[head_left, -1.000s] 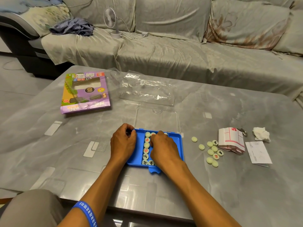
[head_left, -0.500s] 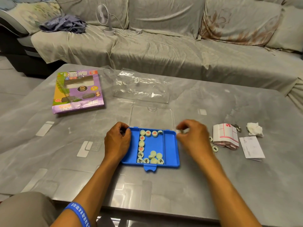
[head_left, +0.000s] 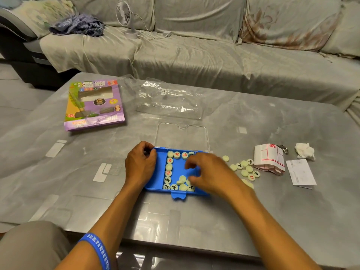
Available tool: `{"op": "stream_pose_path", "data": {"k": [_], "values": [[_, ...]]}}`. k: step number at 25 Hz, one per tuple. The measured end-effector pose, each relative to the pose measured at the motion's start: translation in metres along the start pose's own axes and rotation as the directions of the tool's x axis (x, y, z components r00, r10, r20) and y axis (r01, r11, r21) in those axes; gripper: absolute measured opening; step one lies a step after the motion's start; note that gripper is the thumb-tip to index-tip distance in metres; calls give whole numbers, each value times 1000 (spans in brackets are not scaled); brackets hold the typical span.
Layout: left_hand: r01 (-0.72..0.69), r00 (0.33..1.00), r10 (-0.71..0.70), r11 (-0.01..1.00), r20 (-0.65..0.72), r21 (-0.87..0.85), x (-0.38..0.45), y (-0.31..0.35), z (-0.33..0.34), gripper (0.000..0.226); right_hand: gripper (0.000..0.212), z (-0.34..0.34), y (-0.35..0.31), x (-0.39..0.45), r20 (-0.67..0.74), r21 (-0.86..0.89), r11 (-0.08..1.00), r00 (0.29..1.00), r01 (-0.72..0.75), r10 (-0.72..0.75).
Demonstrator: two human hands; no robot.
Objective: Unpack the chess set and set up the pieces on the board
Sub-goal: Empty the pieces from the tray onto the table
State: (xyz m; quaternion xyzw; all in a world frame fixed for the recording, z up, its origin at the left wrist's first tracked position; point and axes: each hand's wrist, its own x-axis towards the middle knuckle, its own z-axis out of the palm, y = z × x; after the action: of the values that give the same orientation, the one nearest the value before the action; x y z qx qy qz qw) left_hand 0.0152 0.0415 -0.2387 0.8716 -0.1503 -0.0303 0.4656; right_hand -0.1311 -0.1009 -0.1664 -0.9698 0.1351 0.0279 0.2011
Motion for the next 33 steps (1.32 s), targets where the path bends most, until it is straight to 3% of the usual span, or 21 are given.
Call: {"op": "stream_pose_path", "data": {"k": [3,8,12,16,24,28,33], "values": [[-14,1000,14,1000,-3,0,1,0,1,11,33,14,-19,12,171,-135,984,981,112,-89],[-18,1000,18,1000,-3,-5,2,-4,1,11,29,20,-22,25,102,-173,978,990,118,-102],[-17,1000,17,1000,-4,-9,3,-3,0,12,38,14,-22,21,187,-154,981,978,118,-88],[-17,1000,17,1000,4,-10,1,-4,0,11,27,16,-22,26,163,-175,979,984,104,-75],[-15,1000,15,1000,3,-8,2,-2,0,11,20,17,-24,30,90,-81,996,995,-23,30],[-17,1000,18,1000,-10,7,4,-2,-1,9,35,11,-26,28,218,-122,992,976,9,18],[-17,1000,17,1000,5,11,2,-3,0,10,24,24,-27,28,104,-189,981,994,40,-20]]}}
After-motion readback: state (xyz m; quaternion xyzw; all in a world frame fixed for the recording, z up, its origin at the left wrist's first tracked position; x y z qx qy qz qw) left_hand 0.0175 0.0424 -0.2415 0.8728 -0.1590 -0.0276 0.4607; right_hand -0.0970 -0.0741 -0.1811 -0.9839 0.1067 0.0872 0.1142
